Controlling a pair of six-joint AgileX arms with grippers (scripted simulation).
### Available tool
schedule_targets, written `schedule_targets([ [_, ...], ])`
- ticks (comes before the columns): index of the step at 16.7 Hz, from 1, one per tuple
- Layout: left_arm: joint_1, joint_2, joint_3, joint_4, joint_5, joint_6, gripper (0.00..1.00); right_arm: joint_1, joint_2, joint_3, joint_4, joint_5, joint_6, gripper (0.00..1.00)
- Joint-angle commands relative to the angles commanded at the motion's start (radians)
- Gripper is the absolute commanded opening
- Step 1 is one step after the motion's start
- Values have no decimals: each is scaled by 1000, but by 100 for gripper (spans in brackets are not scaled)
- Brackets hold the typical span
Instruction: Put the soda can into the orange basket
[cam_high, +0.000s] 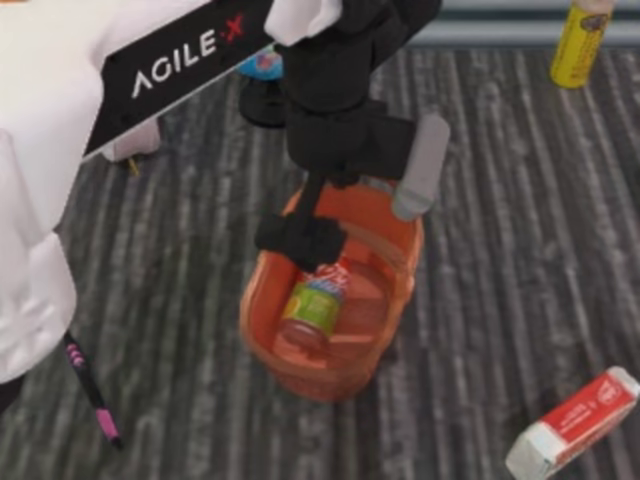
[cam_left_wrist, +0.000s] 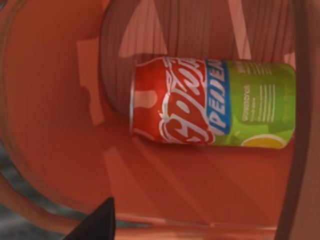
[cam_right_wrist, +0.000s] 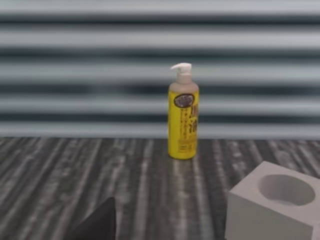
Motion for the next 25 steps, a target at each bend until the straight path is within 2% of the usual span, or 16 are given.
schedule_targets([
  [13,1,-10,-95,85,0,1,100,0,0,0,0,0,0,100],
  [25,1,-10,-95,85,0,1,10,0,0,0,0,0,0,100],
])
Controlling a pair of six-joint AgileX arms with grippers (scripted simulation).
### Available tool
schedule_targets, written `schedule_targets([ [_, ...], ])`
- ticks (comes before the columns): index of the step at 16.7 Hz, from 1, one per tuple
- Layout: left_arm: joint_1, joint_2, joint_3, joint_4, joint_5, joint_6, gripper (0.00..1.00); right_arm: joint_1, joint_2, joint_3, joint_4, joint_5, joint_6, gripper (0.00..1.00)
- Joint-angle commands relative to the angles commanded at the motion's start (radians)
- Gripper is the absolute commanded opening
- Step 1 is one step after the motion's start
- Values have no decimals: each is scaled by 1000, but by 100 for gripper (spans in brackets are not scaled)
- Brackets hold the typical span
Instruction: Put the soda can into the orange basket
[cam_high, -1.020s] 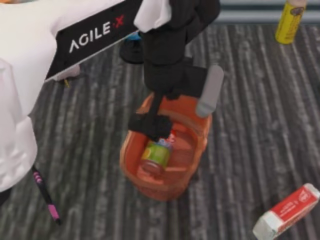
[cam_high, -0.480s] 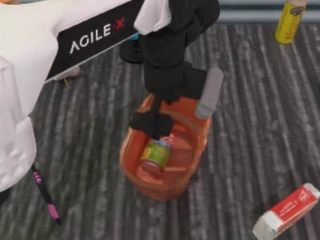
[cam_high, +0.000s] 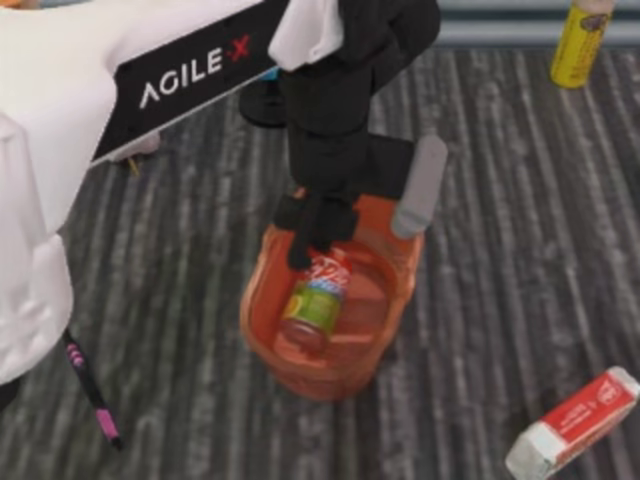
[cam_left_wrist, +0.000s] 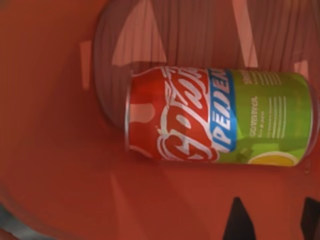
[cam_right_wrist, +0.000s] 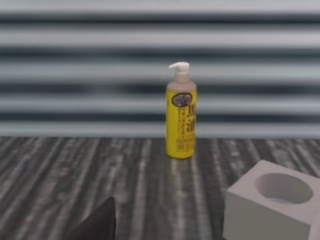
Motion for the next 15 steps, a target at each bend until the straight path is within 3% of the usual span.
schedule_targets([
  [2,0,0,0,0,0,0,0,0,0,0,0,0,0,100],
  [15,0,0,0,0,0,0,0,0,0,0,0,0,0,100],
])
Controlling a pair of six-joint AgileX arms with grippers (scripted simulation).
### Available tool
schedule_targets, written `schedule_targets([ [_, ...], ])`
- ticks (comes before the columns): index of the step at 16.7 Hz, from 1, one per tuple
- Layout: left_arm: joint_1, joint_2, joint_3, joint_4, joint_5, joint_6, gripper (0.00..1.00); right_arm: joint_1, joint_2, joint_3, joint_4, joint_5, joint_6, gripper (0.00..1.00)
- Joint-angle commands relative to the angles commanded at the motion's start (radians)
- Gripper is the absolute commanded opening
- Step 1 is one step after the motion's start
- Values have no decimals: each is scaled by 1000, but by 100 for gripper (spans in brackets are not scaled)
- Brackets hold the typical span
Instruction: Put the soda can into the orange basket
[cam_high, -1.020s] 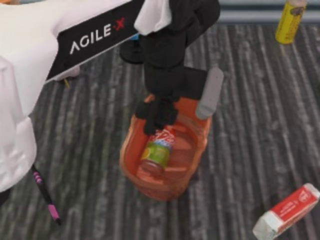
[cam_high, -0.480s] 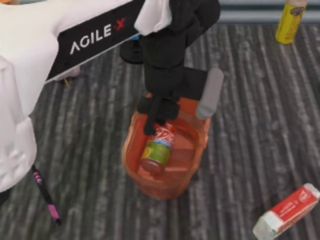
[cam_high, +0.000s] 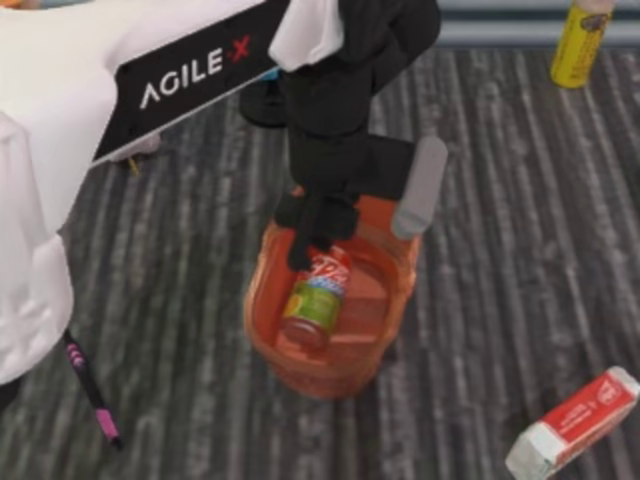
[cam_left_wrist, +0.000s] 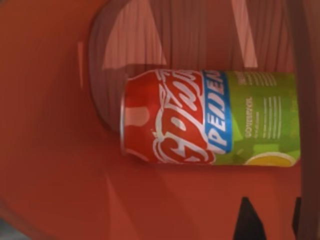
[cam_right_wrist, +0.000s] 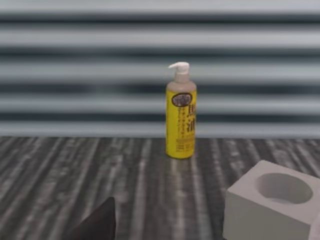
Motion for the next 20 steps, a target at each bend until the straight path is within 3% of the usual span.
schedule_targets([
  [20,12,-2,31,-39,-2,7,0,0,0,0,0,0,0,100],
])
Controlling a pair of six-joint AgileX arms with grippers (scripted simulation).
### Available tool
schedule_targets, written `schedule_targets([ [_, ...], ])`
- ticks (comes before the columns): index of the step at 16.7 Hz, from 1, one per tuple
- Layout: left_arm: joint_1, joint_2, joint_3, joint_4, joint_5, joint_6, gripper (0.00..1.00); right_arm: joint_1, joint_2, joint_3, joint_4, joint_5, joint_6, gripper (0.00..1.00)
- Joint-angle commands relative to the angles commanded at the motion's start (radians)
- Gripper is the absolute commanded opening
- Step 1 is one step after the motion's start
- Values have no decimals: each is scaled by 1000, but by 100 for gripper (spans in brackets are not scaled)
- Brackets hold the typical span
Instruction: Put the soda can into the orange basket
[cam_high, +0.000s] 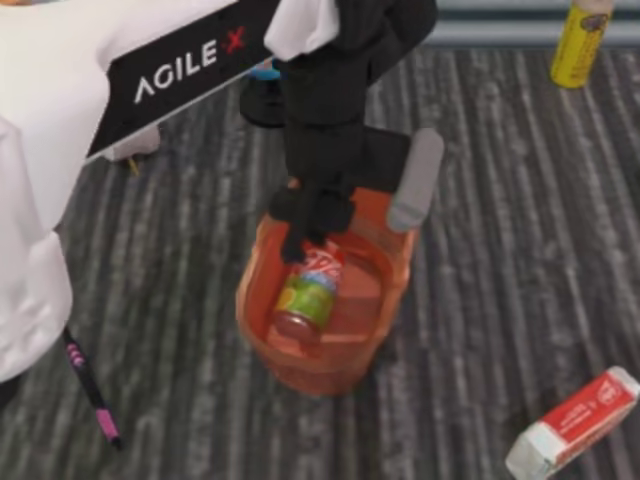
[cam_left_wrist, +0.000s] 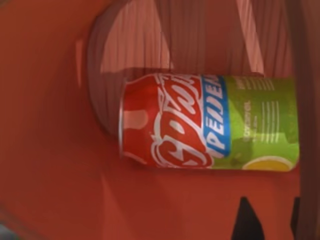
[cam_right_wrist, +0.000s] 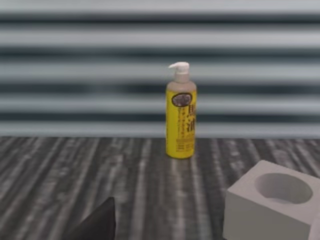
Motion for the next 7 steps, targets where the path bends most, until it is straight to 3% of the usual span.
schedule_targets([
  [7,44,-23,127,-146,2,28,0,0,0,0,0,0,0,100],
])
